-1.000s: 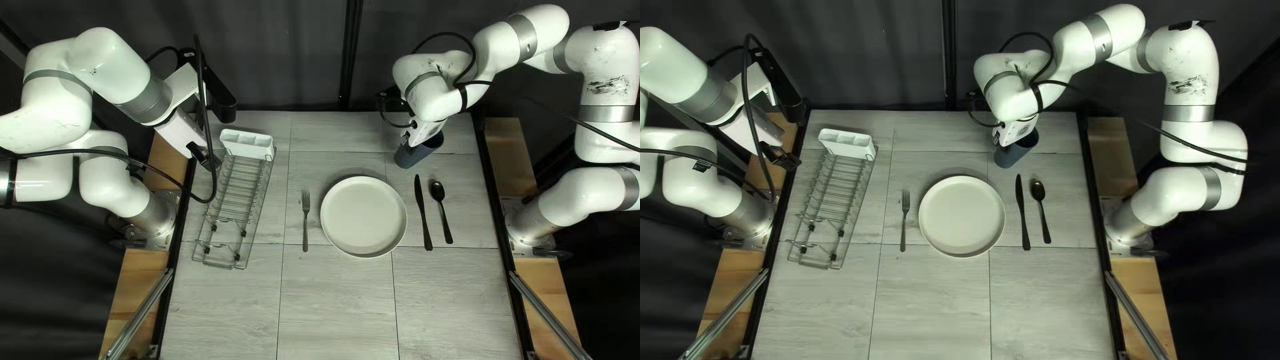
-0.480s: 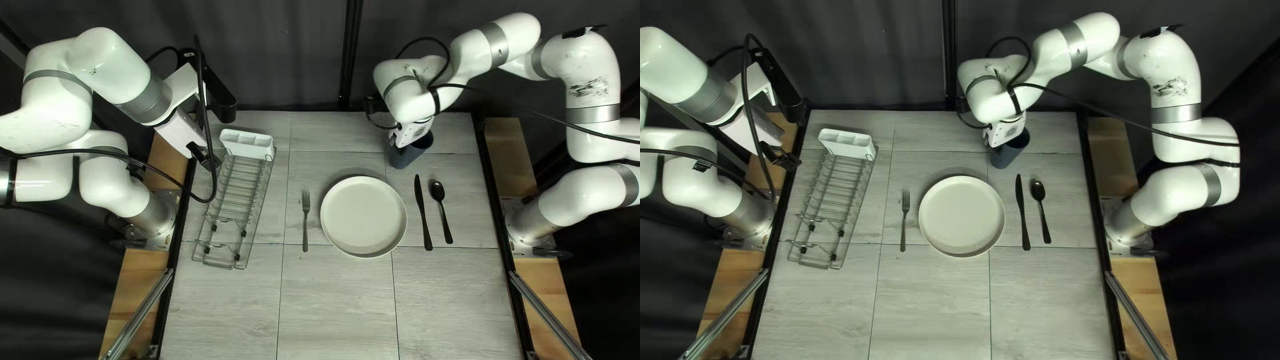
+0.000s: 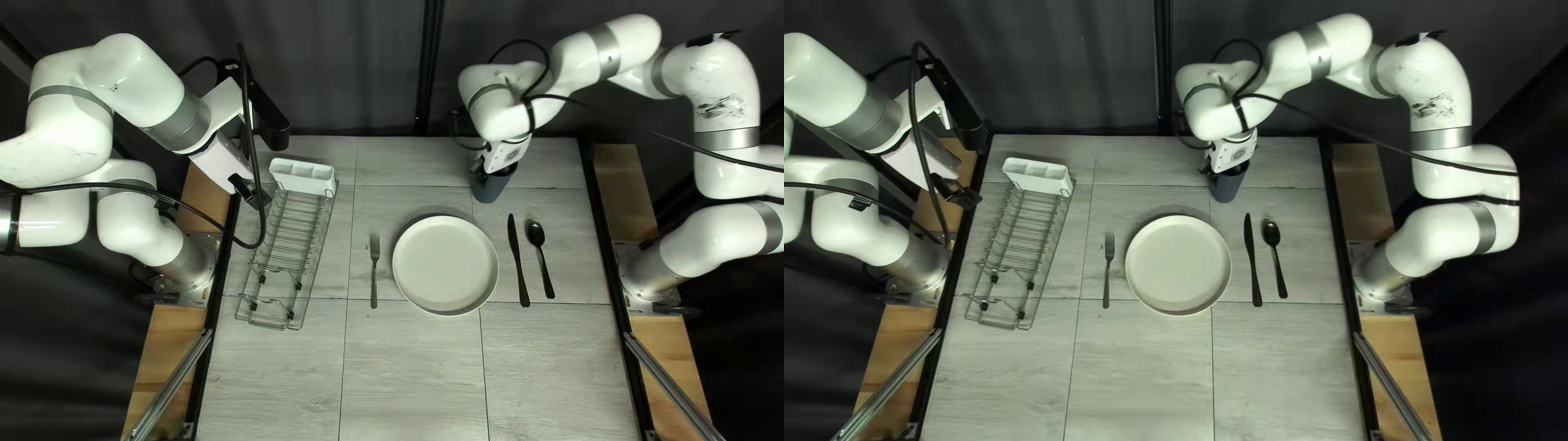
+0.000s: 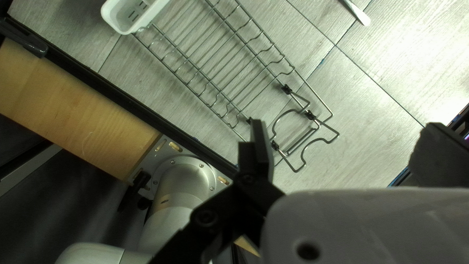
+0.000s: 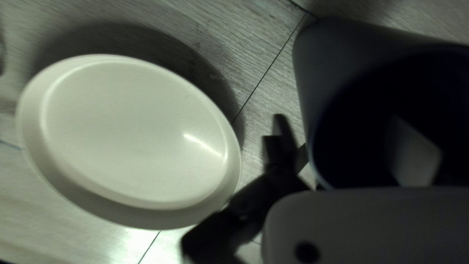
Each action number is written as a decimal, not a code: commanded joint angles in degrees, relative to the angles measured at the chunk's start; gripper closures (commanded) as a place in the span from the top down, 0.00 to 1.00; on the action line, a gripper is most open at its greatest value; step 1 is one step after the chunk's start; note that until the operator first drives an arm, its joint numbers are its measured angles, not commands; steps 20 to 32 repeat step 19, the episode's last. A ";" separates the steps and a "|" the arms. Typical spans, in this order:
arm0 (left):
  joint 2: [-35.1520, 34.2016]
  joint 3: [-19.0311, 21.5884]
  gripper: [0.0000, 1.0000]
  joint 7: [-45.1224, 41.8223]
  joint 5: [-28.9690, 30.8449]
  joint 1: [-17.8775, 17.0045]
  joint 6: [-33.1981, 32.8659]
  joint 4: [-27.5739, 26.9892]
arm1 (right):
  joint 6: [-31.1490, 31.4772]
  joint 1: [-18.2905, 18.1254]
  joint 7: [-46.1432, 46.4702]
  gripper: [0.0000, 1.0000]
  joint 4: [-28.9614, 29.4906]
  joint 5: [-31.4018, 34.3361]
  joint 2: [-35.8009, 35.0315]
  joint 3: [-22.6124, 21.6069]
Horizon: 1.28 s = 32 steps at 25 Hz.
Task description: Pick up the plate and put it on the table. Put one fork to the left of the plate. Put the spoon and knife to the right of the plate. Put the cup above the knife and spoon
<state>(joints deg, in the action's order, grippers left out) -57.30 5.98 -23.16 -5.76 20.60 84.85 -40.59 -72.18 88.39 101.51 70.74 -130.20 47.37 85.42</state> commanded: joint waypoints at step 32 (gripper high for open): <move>0.00 0.00 1.00 0.00 0.00 0.00 0.00 0.00 | 2.38 -11.83 -6.91 1.00 -9.30 -3.76 -6.43 -15.98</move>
